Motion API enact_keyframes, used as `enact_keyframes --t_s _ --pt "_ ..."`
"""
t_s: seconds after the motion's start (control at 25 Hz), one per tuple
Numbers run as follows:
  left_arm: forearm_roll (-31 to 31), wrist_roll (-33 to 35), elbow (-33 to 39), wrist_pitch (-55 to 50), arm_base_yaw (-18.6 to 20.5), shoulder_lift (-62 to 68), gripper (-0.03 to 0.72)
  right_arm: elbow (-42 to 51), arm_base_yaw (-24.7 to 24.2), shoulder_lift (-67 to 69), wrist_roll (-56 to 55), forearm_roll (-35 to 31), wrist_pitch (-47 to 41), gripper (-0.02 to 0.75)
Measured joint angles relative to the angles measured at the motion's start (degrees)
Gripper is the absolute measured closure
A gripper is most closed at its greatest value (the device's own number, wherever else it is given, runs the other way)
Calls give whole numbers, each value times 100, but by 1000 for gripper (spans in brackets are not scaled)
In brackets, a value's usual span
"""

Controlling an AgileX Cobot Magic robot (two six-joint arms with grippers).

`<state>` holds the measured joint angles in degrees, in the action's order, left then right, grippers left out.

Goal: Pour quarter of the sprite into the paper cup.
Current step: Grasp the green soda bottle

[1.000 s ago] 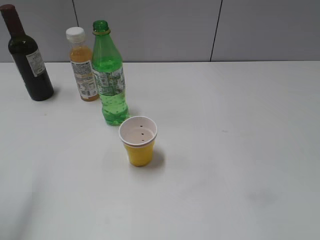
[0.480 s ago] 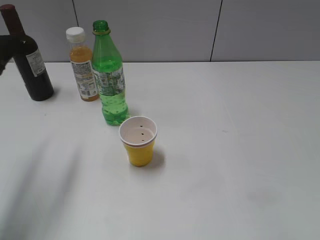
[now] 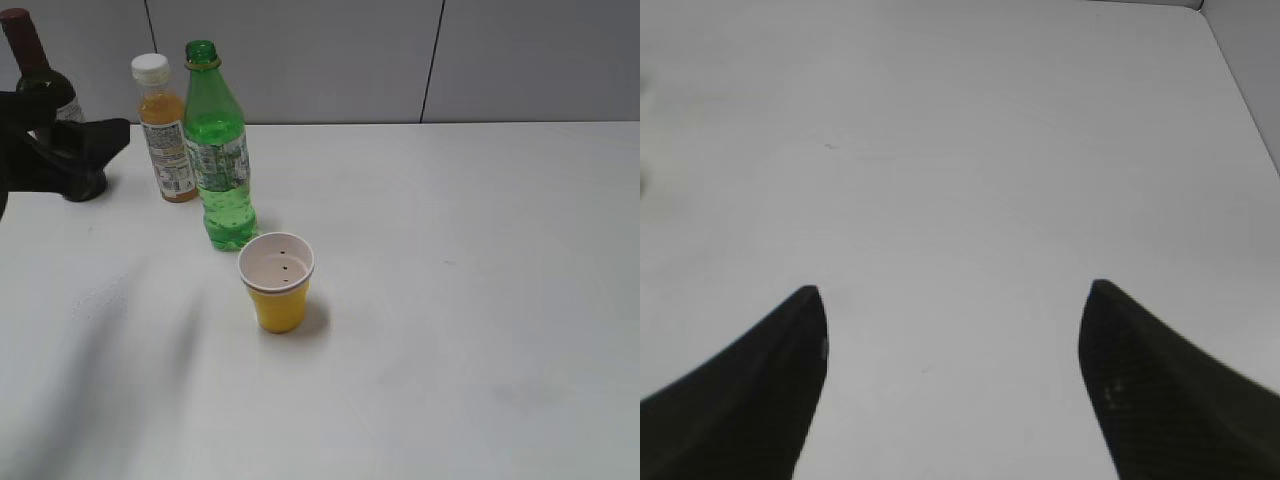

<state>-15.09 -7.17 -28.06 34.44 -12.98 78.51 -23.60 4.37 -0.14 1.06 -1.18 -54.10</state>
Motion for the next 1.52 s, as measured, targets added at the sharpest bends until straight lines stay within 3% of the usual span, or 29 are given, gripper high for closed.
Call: enact_keyframes --t_s 0.28,0.72,1.52 --pt "-527 -187 121 1255 0 858 -5 0 0 0 0 0 0 147" --pt "-455 -190 111 2456 0 2052 -5 0 0 0 0 0 0 147" --pt "-706 -190 -1000 2617 -8 3371 -5 0 0 0 0 0 5 147"
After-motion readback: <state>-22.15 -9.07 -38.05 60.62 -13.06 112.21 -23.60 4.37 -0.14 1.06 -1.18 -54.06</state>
